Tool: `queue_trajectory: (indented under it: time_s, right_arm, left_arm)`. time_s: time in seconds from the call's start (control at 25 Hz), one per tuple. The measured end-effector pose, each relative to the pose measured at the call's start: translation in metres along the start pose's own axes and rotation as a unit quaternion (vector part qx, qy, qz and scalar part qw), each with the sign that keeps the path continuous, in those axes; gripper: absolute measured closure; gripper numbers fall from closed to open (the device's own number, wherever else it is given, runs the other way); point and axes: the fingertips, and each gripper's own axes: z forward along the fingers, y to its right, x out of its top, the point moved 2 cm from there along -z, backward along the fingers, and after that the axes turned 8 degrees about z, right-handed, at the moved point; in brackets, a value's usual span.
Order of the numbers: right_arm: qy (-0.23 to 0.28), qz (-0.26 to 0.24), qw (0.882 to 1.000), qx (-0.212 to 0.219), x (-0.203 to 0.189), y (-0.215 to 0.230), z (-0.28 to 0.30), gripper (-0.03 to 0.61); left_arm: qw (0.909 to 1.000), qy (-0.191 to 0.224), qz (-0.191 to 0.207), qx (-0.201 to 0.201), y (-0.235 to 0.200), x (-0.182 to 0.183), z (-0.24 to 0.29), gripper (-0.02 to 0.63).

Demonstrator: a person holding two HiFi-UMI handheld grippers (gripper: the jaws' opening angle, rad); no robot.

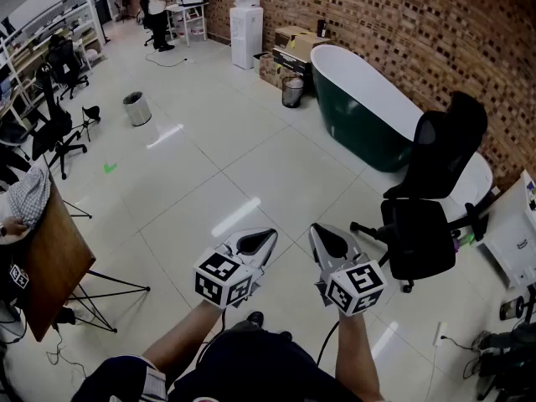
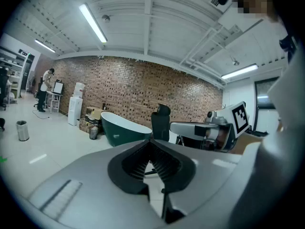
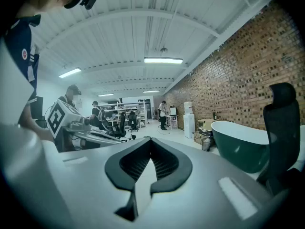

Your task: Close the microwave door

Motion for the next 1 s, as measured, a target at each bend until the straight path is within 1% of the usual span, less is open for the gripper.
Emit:
queue_trajectory:
  time_s: [0.16, 0.28, 0.48, 0.64, 0.76, 0.84, 1.0]
  right_arm:
    - [-0.001, 0.002, 1.000, -0.010, -0.001, 0.003, -0.005, 0.577]
    - [0.001, 0.006, 1.000, -0.026, -0.005, 0.004, -0.014, 0.577]
    - [0.011, 0.013, 0.997, -0.072, -0.008, 0.013, -0.039, 0.577]
    - [0.019, 0.021, 0.993, -0.116, -0.010, 0.024, -0.067, 0.577]
    - [0.027, 0.027, 0.988, -0.149, -0.009, 0.030, -0.091, 0.577]
    - [0.033, 0.031, 0.983, -0.176, -0.008, 0.033, -0.110, 0.577]
    - [0.046, 0.048, 0.968, -0.241, -0.012, 0.042, -0.153, 0.577]
  left_arm:
    - [0.9999, -0.002, 0.004, -0.011, 0.003, 0.001, 0.004, 0.601]
    - [0.9996, -0.005, 0.009, -0.028, 0.009, 0.001, 0.007, 0.601]
    - [0.9971, -0.006, 0.021, -0.073, 0.028, 0.002, 0.019, 0.601]
    - [0.9929, -0.007, 0.031, -0.115, 0.050, 0.006, 0.033, 0.601]
    - [0.9881, -0.008, 0.040, -0.148, 0.070, 0.011, 0.042, 0.601]
    - [0.9833, -0.008, 0.047, -0.175, 0.086, 0.014, 0.049, 0.601]
    - [0.9680, -0.014, 0.061, -0.243, 0.124, 0.016, 0.066, 0.601]
